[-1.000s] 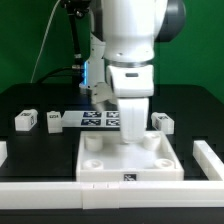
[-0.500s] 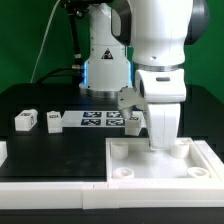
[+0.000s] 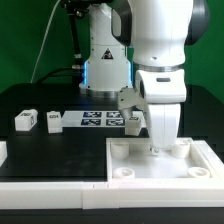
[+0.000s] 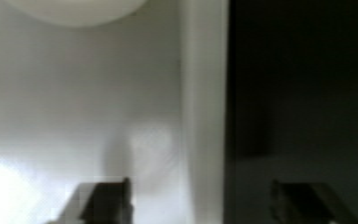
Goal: Assemble one leg
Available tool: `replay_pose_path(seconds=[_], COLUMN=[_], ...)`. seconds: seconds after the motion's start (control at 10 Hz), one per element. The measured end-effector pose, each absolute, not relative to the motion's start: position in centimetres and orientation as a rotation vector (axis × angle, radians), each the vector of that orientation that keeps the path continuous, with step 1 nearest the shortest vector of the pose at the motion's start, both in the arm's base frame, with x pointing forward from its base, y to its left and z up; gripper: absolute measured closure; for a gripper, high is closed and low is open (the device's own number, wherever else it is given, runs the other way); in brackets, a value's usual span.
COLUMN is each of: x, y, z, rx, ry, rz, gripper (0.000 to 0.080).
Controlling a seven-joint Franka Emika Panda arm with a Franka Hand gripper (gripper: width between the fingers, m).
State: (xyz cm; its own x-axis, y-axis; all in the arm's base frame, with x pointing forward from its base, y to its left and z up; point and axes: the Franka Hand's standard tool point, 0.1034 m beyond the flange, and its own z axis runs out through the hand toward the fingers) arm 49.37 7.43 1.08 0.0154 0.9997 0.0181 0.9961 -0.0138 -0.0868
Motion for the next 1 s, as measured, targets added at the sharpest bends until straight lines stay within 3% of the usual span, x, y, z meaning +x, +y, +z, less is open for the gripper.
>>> replay_pose_path(seconds=[0.1,0.2,0.3,0.6,1.0], x=[49.4,49.4,49.4,49.3,45.4], y=[7.4,7.4,7.4,7.5,8.4], z=[1.1,1.1,1.1,1.2,5.2], rx=[-2.184,-2.184,-2.185,-2.213,-2.457], ry=[-2.152,-2.151,-2.151,-2.127,-1.912], rz=[0.074,0.074,0.074,0.073,0.066], gripper=[0.0227,0.0227,0.0165,0.0153,0.0151])
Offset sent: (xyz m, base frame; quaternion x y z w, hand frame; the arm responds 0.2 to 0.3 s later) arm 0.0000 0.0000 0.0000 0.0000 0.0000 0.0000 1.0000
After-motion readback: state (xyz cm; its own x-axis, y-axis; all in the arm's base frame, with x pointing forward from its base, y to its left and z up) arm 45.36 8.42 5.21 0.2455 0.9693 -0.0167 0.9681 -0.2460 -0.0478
